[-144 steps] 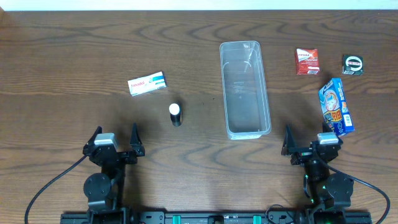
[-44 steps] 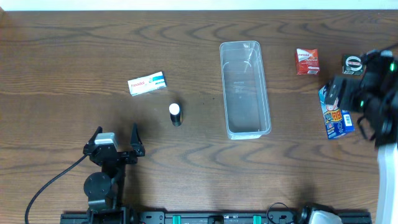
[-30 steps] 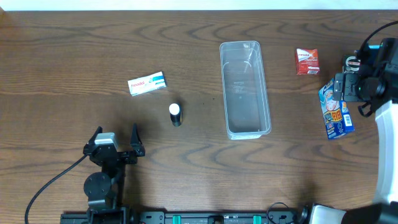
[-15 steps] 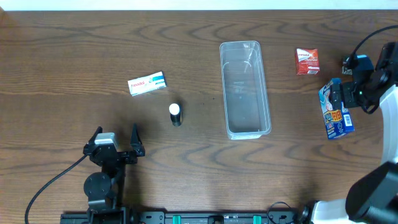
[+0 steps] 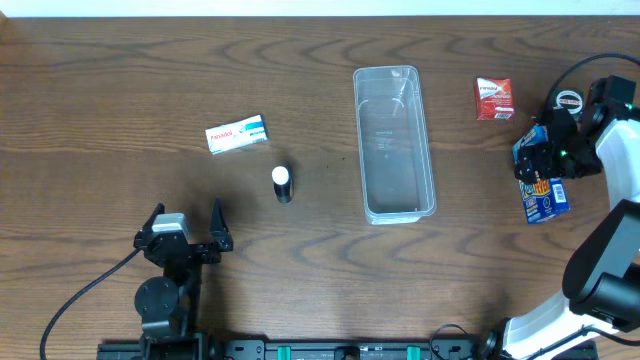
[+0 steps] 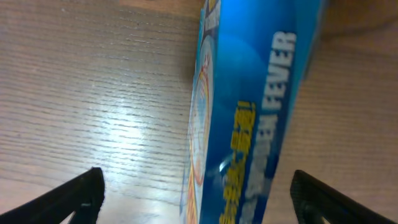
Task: Pack container
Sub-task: 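Move the right gripper to the blue box and grasp it, then lift the blue box with the right gripper over the container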
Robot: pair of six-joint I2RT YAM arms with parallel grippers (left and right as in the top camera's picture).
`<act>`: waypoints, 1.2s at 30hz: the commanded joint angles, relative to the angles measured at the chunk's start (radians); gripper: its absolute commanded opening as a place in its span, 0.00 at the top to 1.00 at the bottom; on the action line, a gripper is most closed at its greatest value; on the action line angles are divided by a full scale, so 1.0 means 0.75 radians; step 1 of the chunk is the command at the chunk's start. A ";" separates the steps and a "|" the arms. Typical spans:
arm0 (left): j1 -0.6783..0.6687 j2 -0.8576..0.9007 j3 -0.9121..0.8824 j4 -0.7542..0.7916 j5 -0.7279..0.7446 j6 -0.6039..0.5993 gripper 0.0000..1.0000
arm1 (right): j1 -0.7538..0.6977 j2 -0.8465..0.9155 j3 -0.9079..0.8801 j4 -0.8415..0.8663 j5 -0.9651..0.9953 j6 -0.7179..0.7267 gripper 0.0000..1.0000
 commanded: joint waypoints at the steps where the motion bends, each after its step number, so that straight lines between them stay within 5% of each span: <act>1: 0.003 0.001 -0.020 -0.048 0.011 0.013 0.02 | -0.014 0.000 0.022 0.009 0.004 -0.014 0.16; 12: 0.003 0.001 -0.020 -0.048 0.011 0.013 0.02 | -0.014 0.018 0.007 0.010 0.004 -0.013 0.26; 16: 0.003 0.001 -0.020 -0.048 0.011 0.013 0.02 | -0.014 0.018 0.004 0.010 0.004 -0.012 0.37; 28: 0.003 0.001 -0.020 -0.048 0.011 0.013 0.02 | -0.014 0.018 -0.076 0.051 0.004 -0.003 0.37; 33: 0.003 0.001 -0.020 -0.048 0.011 0.013 0.02 | -0.014 0.018 -0.076 0.060 0.004 -0.003 0.53; 36: 0.003 0.001 -0.020 -0.048 0.011 0.013 0.02 | -0.014 0.018 -0.076 0.060 0.004 -0.003 0.53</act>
